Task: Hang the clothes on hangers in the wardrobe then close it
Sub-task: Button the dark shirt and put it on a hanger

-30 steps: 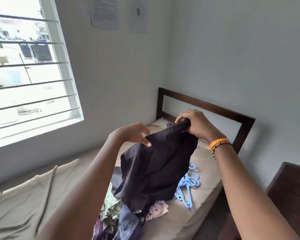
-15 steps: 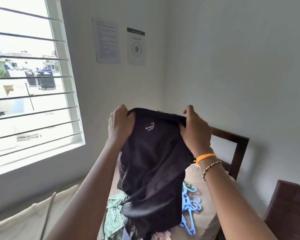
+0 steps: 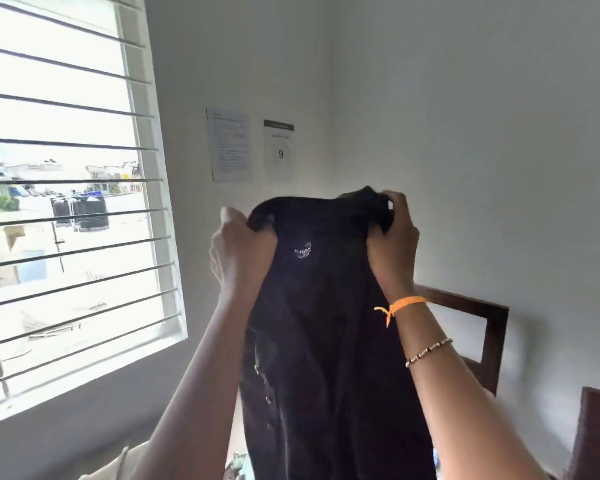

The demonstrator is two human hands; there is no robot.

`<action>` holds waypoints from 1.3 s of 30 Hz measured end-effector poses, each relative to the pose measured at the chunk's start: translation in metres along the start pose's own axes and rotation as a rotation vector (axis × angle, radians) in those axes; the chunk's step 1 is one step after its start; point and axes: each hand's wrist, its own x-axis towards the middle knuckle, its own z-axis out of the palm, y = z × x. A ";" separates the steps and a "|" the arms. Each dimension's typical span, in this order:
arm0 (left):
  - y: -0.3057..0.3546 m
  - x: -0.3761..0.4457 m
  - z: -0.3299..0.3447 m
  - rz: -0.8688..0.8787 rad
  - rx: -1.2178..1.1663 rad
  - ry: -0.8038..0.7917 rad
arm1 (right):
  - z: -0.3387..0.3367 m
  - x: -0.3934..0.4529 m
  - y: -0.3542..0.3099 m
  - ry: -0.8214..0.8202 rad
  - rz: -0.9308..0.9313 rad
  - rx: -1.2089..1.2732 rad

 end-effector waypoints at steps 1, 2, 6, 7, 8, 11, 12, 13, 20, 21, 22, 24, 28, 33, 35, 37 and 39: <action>-0.014 0.001 0.001 -0.118 -0.004 -0.164 | 0.004 -0.003 0.005 -0.055 0.114 -0.042; -0.029 0.001 0.003 -0.254 -0.085 -0.321 | 0.007 -0.007 0.008 -0.097 0.247 -0.065; -0.042 -0.020 -0.014 -0.447 -0.637 -0.344 | 0.012 -0.033 -0.002 -0.053 0.309 0.009; -0.043 -0.024 -0.017 -0.374 -0.744 -0.230 | 0.013 -0.042 -0.009 0.009 0.263 0.063; -0.043 -0.028 -0.020 -0.256 -0.801 -0.105 | 0.015 -0.050 -0.016 0.074 0.211 0.097; -0.058 -0.032 -0.023 -0.223 -0.804 -0.040 | 0.021 -0.066 -0.024 0.111 0.116 0.093; -0.068 -0.035 -0.021 -0.322 -0.838 -0.100 | 0.024 -0.070 -0.021 0.065 0.169 0.078; -0.080 -0.035 -0.019 -0.415 -0.858 -0.150 | 0.027 -0.073 -0.016 0.022 0.237 0.072; -0.094 -0.053 -0.041 -0.374 -1.029 -0.173 | 0.034 -0.114 -0.004 0.146 0.219 0.153; -0.092 -0.054 -0.044 -0.322 -1.033 -0.162 | 0.036 -0.117 -0.007 0.176 0.162 0.167; -0.090 -0.054 -0.047 -0.261 -1.027 -0.149 | 0.037 -0.119 -0.009 0.206 0.090 0.177; -0.091 -0.051 -0.048 -0.127 -0.983 -0.100 | 0.044 -0.117 -0.009 0.251 -0.056 0.207; -0.101 -0.042 -0.022 0.042 -0.815 -0.060 | 0.064 -0.101 0.017 0.241 -0.064 0.245; -0.184 0.004 0.106 -0.118 -0.498 -0.297 | 0.127 -0.063 0.162 -0.066 0.331 -0.004; -0.238 0.011 0.165 -0.246 -0.387 -0.632 | 0.148 -0.065 0.242 -0.320 0.540 -0.123; -0.301 -0.005 0.210 -0.331 -0.186 -0.880 | 0.158 -0.091 0.322 -0.510 0.654 -0.253; -0.369 -0.041 0.238 -0.374 0.059 -1.045 | 0.158 -0.143 0.389 -0.760 0.675 -0.390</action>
